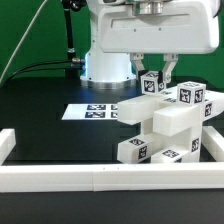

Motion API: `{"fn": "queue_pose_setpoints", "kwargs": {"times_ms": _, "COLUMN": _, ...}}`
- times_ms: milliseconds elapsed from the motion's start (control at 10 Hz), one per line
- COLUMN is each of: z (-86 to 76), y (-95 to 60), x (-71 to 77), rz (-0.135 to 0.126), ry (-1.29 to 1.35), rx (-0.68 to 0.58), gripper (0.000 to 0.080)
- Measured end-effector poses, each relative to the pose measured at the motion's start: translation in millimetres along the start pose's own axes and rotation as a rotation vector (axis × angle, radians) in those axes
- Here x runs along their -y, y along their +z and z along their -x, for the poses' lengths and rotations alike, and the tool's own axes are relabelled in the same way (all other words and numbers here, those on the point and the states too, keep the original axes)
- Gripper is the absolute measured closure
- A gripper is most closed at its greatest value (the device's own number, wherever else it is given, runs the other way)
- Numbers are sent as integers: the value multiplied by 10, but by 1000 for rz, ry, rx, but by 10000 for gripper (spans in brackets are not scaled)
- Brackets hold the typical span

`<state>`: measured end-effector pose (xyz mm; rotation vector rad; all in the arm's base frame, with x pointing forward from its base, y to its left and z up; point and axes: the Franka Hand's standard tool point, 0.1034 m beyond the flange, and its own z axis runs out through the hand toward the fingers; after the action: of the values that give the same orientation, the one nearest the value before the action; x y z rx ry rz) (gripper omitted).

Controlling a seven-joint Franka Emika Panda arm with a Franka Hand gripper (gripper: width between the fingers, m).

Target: Assemble chair

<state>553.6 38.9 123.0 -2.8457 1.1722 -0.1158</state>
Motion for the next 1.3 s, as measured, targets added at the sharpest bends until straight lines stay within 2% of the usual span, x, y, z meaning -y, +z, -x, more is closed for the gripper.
{"fn": "queue_pose_setpoints", "kwargs": {"times_ms": 200, "z": 2, "y": 2, "x": 2, "rz": 0, "ry": -26, "rx": 0, "gripper": 515}}
{"fn": "queue_pose_setpoints", "kwargs": {"times_ms": 300, "z": 2, "y": 3, "x": 2, "rz": 0, "ry": -40, "rx": 0, "gripper": 435}}
{"fn": "queue_pose_setpoints", "kwargs": {"times_ms": 400, "z": 0, "y": 1, "x": 6, "rz": -3, "ry": -48, "rx": -2, "gripper": 256}}
{"fn": "queue_pose_setpoints", "kwargs": {"times_ms": 500, "z": -14, "y": 4, "x": -8, "rz": -28, "ry": -117, "rx": -10, "gripper": 256}}
{"fn": "queue_pose_setpoints", "kwargs": {"times_ms": 600, "z": -16, "y": 19, "x": -64, "rz": -49, "ry": -181, "rx": 1, "gripper": 169}}
{"fn": "queue_pose_setpoints", "kwargs": {"times_ms": 1100, "z": 1, "y": 22, "x": -58, "rz": -43, "ry": -494, "rx": -6, "gripper": 150}}
{"fn": "queue_pose_setpoints", "kwargs": {"times_ms": 1300, "z": -25, "y": 2, "x": -43, "rz": -38, "ry": -740, "rx": -20, "gripper": 150}}
